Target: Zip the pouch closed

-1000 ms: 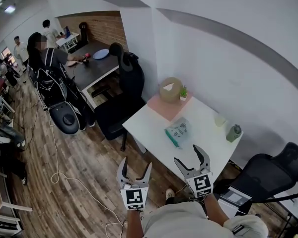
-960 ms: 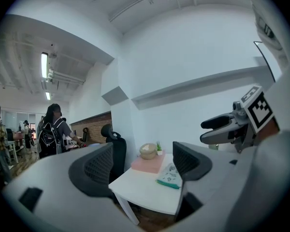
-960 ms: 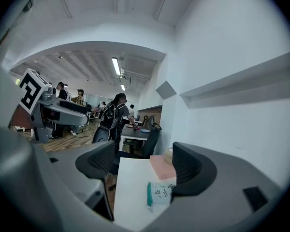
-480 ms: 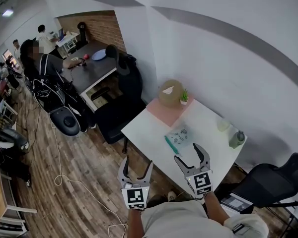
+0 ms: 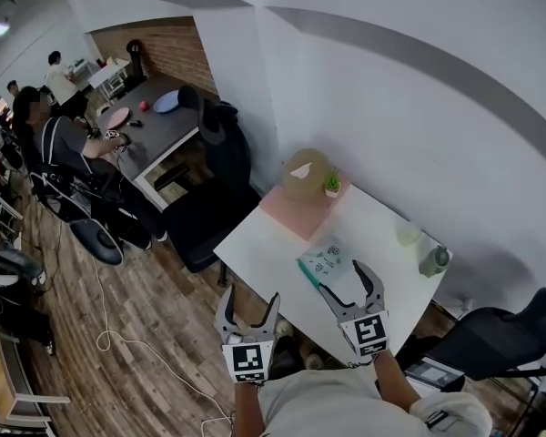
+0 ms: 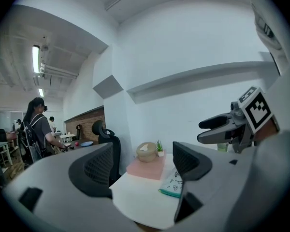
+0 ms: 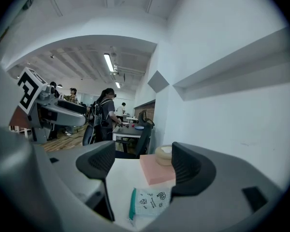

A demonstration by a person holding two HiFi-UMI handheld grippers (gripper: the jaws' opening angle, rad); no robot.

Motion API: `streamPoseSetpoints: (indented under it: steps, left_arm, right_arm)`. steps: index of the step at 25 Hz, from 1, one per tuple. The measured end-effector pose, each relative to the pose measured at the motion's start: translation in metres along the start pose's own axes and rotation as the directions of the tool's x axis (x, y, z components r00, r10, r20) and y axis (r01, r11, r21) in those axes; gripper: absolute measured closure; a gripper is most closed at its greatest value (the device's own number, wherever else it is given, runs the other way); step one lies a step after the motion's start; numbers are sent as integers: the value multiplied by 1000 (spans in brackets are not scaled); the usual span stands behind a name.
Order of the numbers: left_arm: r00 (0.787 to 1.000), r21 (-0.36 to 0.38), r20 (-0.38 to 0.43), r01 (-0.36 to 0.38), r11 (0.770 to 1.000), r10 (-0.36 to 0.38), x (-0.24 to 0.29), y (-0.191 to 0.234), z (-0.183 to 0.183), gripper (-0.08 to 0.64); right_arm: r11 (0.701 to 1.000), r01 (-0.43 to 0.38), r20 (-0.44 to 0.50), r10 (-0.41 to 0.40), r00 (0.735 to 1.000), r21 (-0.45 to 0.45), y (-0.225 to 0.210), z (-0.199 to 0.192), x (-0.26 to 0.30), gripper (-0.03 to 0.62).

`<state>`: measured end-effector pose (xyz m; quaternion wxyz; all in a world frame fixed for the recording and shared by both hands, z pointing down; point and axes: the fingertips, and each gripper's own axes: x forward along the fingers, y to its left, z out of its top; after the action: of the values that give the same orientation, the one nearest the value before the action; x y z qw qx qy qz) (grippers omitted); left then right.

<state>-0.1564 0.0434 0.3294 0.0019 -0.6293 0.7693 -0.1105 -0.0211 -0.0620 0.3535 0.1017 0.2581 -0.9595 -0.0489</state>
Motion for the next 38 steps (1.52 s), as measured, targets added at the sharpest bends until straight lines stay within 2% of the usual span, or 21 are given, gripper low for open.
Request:
streamPoseSetpoints:
  steps: [7,14,17,22,29,33,38]
  left_arm:
    - [992,-20,-7,123,992,-123,60,6,-15,187]
    - [956,-38,-44,288,957,-289,123,4,-49,187]
    - [931,-41,-63,358,933,-360,145,2,-61,189]
    - [867,-57,-90,487,872,-490,166,-8,-76,189]
    - [789,-74,-127,596,799,-601,183,-39,-102,189]
    - [762,-72,-160,625,777,-628,182,-58,-116,189]
    - [740,-78,-205,640,764,-641,174,-77,-137,190]
  right_arm:
    - [995,98,-71,-97,993,20,-23,-19,31,227]
    - [977,207,-179,-196,964,49,-41,-53,60,245]
    - [965,257,-230,-239,943,51,-45,-68,67,249]
    - [936,346,-298,-314,901,58,-44,-78,69,253]
    - [909,410,-387,-351,852,78,-44,-114,59,267]
    - [905,414,-429,-336,838,101,-41,-137,48,276]
    - [911,394,-450,-302,840,125,-40,-159,42,299]
